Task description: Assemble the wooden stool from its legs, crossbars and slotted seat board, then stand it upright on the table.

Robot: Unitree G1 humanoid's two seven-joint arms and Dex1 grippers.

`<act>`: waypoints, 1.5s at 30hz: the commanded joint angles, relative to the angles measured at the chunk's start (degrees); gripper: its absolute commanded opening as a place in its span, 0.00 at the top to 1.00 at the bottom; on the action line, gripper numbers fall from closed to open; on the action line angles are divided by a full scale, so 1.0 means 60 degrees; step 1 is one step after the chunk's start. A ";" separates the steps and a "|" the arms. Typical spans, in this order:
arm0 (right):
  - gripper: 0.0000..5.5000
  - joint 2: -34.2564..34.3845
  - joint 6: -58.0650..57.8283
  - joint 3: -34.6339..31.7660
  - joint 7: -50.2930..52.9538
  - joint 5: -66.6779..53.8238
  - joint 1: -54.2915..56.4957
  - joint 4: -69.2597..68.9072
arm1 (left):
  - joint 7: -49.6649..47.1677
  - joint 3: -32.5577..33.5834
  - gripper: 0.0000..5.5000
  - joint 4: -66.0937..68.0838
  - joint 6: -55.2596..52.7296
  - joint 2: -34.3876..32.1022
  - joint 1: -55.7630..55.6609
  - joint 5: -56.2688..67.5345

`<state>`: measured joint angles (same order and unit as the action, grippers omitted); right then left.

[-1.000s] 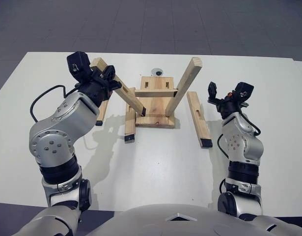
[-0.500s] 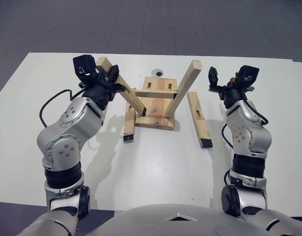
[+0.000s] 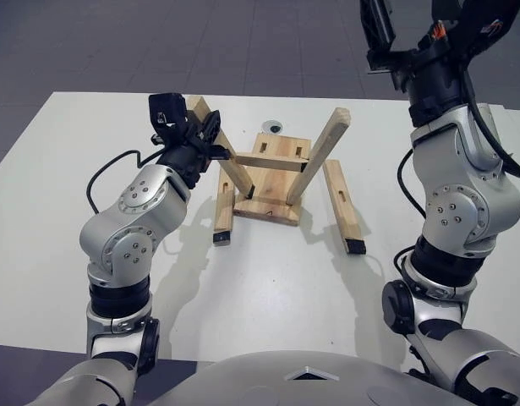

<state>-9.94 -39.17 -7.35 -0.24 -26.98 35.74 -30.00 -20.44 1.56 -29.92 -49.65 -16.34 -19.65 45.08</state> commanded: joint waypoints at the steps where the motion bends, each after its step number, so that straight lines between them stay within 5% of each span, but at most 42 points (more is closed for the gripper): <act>1: 0.02 0.0341 -0.0417 0.1048 0.0006 0.0261 0.0243 0.0287 | -0.0021 -0.0752 0.81 0.1516 -0.1381 0.0044 0.1257 -0.0797; 18: 0.02 0.0673 -0.1758 0.3473 -0.0046 0.2179 0.0026 0.2675 | 0.1390 -0.2473 0.80 0.1887 -0.1973 -0.0805 0.0908 -0.2279; 29: 0.02 0.0658 -0.3314 0.3814 0.0165 0.3230 0.0615 0.2351 | 0.1125 -0.2120 0.79 0.2923 -0.2049 -0.0337 -0.0471 -0.2928; 39: 0.02 -0.1256 -0.3302 0.3474 -0.1643 0.3458 0.2072 0.2619 | 0.0823 -0.2429 0.79 0.3771 -0.2446 -0.0228 -0.1192 -0.3240; 45: 0.02 -0.2754 -0.0993 0.5076 -0.3124 0.5234 0.4622 0.5595 | 0.0993 -0.2981 0.79 0.3811 -0.2707 -0.0426 -0.1462 -0.3481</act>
<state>-21.42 -53.18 17.82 -13.00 -1.57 52.58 -8.36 -12.70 -8.44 -15.58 -52.67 -15.19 -35.13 32.77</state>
